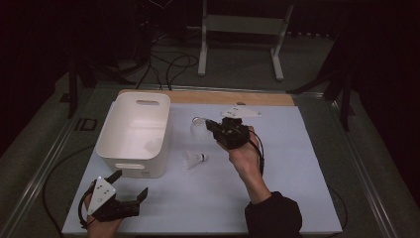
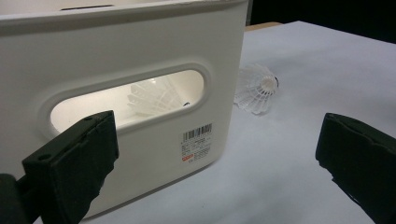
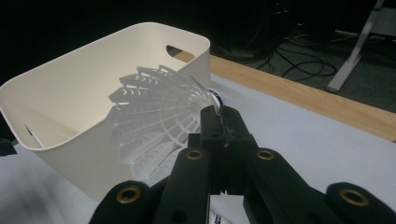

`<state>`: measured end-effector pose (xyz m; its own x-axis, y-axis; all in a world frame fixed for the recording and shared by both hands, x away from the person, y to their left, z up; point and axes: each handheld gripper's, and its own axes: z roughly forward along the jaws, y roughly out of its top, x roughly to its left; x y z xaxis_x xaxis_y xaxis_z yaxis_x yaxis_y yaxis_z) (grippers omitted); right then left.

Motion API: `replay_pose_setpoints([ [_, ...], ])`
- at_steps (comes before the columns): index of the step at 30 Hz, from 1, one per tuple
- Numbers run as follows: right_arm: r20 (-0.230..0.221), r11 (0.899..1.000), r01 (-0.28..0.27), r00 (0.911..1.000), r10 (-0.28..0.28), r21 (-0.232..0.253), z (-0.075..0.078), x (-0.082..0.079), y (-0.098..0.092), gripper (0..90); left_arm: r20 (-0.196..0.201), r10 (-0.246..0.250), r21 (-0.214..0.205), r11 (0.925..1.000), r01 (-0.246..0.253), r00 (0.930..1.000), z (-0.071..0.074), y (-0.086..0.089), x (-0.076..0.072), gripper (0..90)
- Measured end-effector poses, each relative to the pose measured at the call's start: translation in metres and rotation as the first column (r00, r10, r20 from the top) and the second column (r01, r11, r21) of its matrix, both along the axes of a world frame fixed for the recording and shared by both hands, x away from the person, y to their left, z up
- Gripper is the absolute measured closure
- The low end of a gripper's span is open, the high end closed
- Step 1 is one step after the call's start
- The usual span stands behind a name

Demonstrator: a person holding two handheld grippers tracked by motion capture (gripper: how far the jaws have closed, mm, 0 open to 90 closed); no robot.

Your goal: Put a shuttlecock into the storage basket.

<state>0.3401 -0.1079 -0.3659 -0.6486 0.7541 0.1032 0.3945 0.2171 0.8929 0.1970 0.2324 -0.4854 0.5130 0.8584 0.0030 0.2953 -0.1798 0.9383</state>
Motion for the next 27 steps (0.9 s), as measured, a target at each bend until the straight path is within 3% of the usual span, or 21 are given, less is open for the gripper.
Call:
replay_pose_setpoints([
  [27,0.000,1.000,-0.024,0.9997,0.024,0.016,0.002,-0.001,0.012,89.6,0.000,0.000,0.000,1.0000,0.000,1.0000,0.000,0.000,0.000,0.0],
])
